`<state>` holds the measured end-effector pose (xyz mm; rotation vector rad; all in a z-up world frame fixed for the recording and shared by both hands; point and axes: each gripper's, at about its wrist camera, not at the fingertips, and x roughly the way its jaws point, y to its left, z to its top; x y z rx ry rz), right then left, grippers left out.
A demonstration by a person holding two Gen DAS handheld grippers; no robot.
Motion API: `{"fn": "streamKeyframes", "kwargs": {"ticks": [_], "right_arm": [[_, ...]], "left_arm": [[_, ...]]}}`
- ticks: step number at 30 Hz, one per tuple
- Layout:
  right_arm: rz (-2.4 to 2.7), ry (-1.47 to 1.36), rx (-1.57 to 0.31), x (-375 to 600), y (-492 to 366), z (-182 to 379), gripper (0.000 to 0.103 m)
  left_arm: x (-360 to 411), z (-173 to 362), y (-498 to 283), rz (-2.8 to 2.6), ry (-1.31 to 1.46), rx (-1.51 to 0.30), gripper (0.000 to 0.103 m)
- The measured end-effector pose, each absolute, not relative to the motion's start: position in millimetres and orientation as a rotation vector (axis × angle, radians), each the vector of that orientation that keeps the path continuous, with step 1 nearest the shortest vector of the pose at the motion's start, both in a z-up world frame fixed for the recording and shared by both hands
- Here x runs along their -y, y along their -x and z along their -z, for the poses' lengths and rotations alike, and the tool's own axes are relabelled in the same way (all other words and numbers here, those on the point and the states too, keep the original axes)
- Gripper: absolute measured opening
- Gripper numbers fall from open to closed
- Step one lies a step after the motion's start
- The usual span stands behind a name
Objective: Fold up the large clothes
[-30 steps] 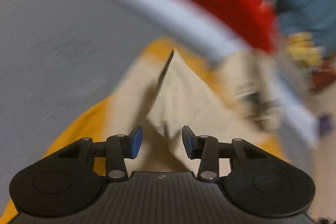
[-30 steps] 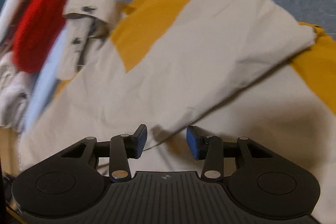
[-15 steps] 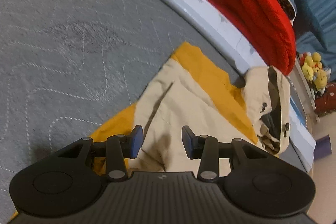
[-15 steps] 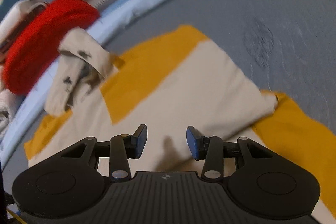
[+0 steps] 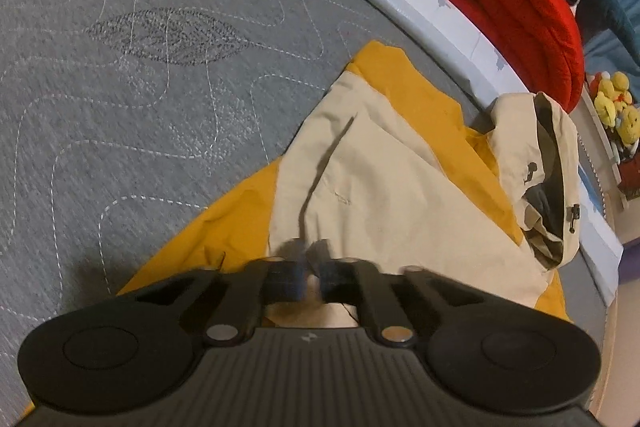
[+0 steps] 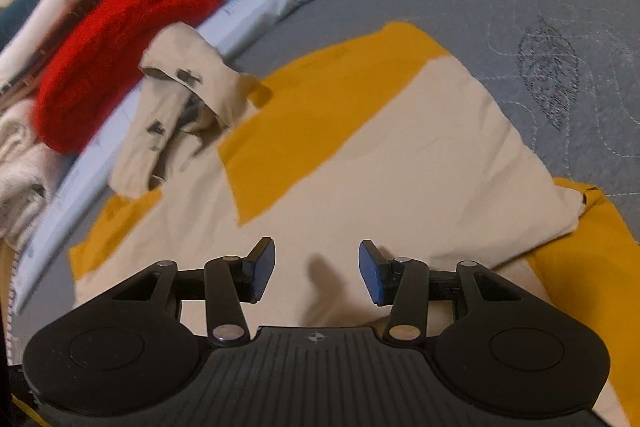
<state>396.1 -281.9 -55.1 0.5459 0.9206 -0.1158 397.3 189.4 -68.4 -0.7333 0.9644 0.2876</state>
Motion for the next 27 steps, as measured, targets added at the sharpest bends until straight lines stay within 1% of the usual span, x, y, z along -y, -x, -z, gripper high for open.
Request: {"fn": "streamKeyframes", "kwargs": {"ticks": [6,11,13,17,18,19,20,21,22,24,25,27], "right_arm": [[0.175,-0.518,-0.981,286.2,-396.9,64.7,0.048],[0.262,-0.497,-1.000,295.7,-397.0,70.1,0.048],[0.310,-0.489,-0.989,300.1,-394.9,68.9,0.048],[0.338,-0.456,-0.924,299.5,-392.2,60.3,0.048],[0.320,-0.475,-0.907,299.6,-391.6,58.8,0.048],[0.298,-0.485,-0.901,298.5,-391.9,58.6,0.048],[0.279,-0.487,-0.903,297.3,-392.7,59.8,0.049],[0.264,-0.496,-0.916,297.2,-393.8,62.8,0.049],[0.260,-0.516,-0.939,298.5,-394.8,67.8,0.049],[0.279,-0.561,-1.002,303.4,-396.6,82.9,0.049],[0.292,-0.568,-1.021,305.1,-396.6,87.2,0.048],[0.297,-0.562,-1.014,304.2,-396.0,84.0,0.048]], "left_arm": [[-185.5,53.2,-389.3,-0.270,0.762,-0.954,0.001],[-173.9,39.5,-379.2,-0.305,0.713,-0.972,0.002],[-171.4,38.4,-379.4,-0.346,0.658,-0.983,0.003],[-164.0,26.4,-381.6,-0.345,0.542,-0.906,0.004],[-161.2,24.2,-383.3,-0.319,0.529,-0.888,0.007],[-158.1,23.5,-385.4,-0.285,0.523,-0.873,0.015],[-156.3,25.0,-387.2,-0.260,0.525,-0.867,0.018],[-155.6,29.2,-390.2,-0.239,0.534,-0.870,0.025],[-156.4,37.2,-394.0,-0.226,0.544,-0.893,0.029],[-160.1,58.9,-401.7,-0.233,0.558,-0.991,0.029],[-163.7,70.1,-402.4,-0.258,0.575,-1.041,0.027],[-168.5,73.0,-400.0,-0.279,0.611,-1.046,0.026]]}}
